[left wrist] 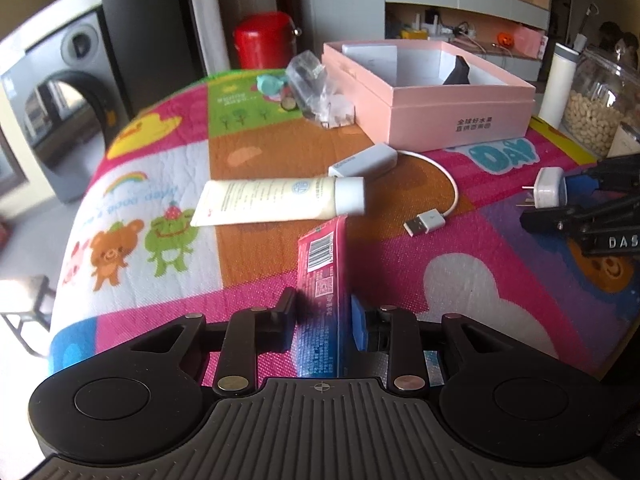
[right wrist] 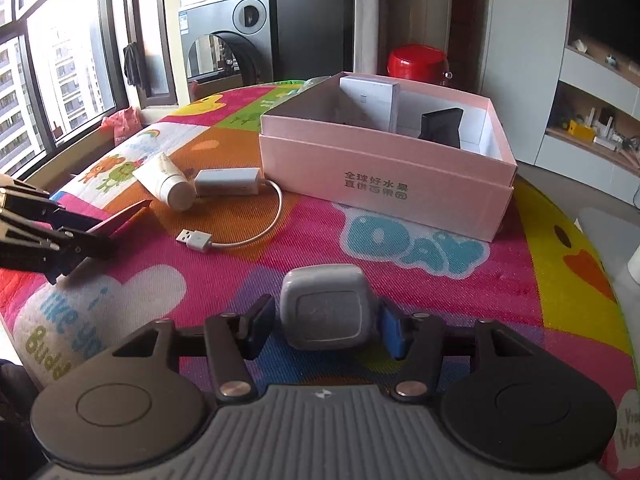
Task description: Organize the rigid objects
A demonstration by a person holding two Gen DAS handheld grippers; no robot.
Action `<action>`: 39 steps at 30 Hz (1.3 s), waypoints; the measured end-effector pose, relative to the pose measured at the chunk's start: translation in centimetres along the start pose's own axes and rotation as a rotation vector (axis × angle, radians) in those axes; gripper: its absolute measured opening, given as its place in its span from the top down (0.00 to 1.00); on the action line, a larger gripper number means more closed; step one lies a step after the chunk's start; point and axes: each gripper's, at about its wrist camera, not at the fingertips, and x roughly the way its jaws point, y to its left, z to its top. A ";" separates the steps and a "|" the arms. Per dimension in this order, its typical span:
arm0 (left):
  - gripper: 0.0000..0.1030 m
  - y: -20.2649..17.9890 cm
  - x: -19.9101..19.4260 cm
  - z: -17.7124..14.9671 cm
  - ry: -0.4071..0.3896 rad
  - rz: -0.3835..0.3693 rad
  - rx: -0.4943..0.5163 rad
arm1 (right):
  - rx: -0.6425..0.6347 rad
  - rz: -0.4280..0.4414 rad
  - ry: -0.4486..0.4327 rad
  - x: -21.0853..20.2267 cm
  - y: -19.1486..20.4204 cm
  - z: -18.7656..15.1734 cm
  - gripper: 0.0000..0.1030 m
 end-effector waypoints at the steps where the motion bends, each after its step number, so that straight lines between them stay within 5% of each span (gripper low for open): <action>1: 0.71 -0.2 -0.1 0.0 -0.006 0.010 0.009 | -0.006 -0.004 -0.004 -0.1 0.1 0.0 0.54; 5: 0.72 -0.3 -0.7 -0.1 -0.004 -0.045 -0.016 | -0.018 0.028 -0.024 -1.4 0.2 0.2 0.54; 7: 0.82 -0.6 -1.3 0.0 -0.022 -0.057 -0.008 | -0.026 0.033 -0.043 -2.3 0.3 0.3 0.54; 18: 0.83 -1.5 -2.6 0.8 -0.084 -0.155 -0.034 | -0.057 0.010 -0.115 -5.1 0.5 1.3 0.54; 23: 0.83 -1.4 -5.3 4.1 -0.209 -0.176 -0.034 | -0.032 0.024 -0.162 -6.4 -0.3 2.8 0.54; 27: 0.82 -1.8 -6.7 10.8 -0.360 -0.183 -0.005 | -0.042 -0.009 -0.250 -7.3 -1.3 6.5 0.54; 31: 0.82 -1.5 -4.1 18.5 -0.375 -0.308 -0.103 | -0.031 -0.022 -0.302 -6.5 -4.1 13.9 0.52; 33: 0.82 -1.1 -1.2 20.4 -0.371 -0.372 -0.188 | 0.005 -0.079 -0.288 -5.3 -5.8 16.6 0.39; 39: 0.82 0.7 5.3 17.7 -0.284 -0.347 -0.326 | 0.040 -0.121 -0.231 -3.9 -7.6 15.2 0.38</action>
